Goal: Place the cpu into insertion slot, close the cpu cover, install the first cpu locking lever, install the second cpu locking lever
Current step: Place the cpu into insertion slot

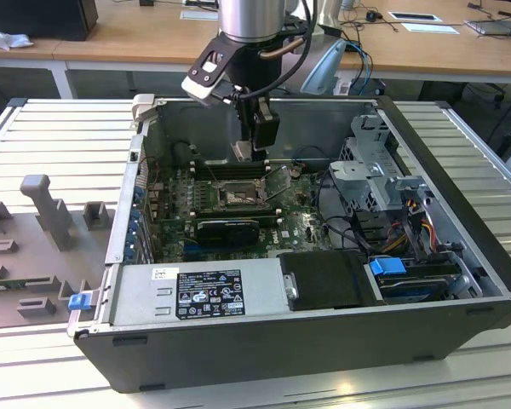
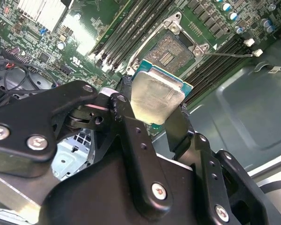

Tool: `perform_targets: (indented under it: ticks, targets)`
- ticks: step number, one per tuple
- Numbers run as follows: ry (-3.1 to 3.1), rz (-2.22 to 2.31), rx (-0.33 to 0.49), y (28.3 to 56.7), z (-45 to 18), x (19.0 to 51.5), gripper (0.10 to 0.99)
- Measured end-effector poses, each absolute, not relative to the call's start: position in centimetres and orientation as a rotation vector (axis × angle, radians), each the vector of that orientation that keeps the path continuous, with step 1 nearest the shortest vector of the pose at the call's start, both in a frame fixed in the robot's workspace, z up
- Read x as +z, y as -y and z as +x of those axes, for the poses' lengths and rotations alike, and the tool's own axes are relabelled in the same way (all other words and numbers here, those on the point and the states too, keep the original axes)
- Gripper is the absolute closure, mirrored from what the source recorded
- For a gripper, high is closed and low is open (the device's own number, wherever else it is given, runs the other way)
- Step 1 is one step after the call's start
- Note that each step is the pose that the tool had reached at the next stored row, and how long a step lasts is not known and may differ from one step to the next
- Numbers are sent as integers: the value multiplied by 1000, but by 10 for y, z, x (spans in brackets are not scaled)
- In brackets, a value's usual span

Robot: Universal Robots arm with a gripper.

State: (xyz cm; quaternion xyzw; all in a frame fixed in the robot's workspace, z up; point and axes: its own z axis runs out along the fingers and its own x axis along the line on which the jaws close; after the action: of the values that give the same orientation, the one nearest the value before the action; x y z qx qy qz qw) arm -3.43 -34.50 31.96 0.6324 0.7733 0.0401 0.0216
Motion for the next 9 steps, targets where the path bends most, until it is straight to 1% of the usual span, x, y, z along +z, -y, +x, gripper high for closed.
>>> perform_targets:
  ticks: [9]
  targets:
    - [-2396, 1960, 124, 345, -34, 315, 561]
